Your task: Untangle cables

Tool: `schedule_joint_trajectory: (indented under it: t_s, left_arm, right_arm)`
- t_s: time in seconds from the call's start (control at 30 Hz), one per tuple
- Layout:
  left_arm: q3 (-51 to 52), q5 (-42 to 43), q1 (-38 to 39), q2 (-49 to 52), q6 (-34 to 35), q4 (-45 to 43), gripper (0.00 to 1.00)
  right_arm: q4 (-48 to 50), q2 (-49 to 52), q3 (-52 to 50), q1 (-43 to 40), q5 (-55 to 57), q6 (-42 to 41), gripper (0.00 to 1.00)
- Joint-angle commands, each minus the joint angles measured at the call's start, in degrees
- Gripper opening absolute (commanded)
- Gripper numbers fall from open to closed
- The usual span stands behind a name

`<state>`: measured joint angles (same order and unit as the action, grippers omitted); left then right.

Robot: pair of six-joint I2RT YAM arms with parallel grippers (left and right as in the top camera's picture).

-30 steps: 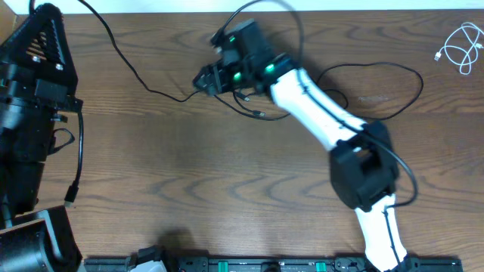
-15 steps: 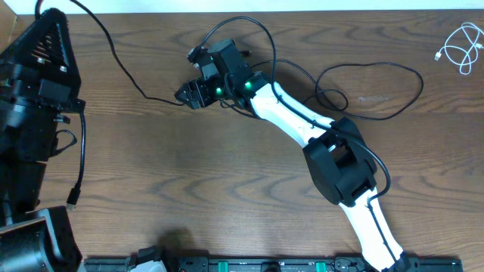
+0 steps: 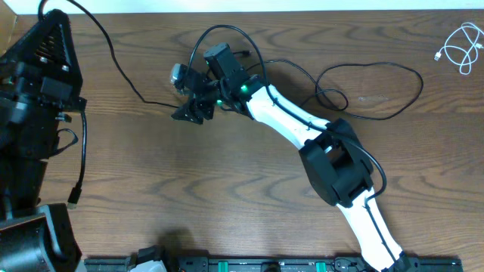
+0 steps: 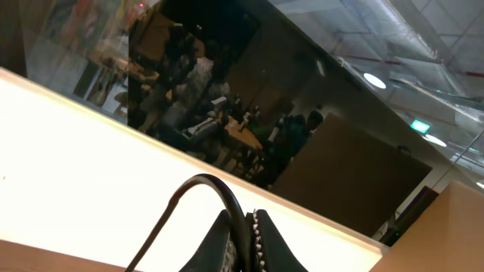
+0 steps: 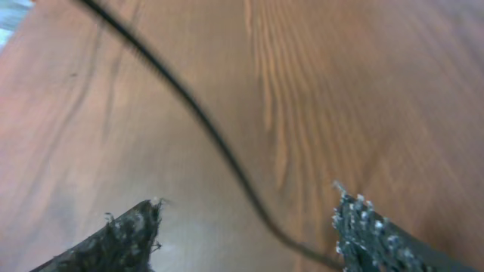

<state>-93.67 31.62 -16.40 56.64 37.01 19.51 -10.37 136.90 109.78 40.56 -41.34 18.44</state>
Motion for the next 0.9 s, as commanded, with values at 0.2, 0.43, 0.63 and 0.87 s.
schedule_joint_trajectory:
  t_s: [0.2, 0.43, 0.63, 0.87]
  left_arm:
    - [-0.4, 1.4, -0.3, 0.6, -1.4, 2.1, 0.07]
    - [-0.4, 1.4, -0.3, 1.3, -1.4, 3.9, 0.07]
    - [-0.4, 1.4, -0.3, 3.5, -1.4, 5.9, 0.07]
    - [-0.4, 3.8, -0.3, 8.0, -1.4, 9.2, 0.07]
  right_arm:
    - [13.3, 6.7, 0.7, 4.9, 6.6, -1.8, 0.61]
    - [14.2, 6.2, 0.7, 4.8, 13.6, -4.6, 0.01]
    - [12.4, 0.7, 0.7, 1.7, 13.3, -10.3, 0.01]
    - [6.4, -12.7, 0.7, -2.6, 13.4, -10.3, 0.01]
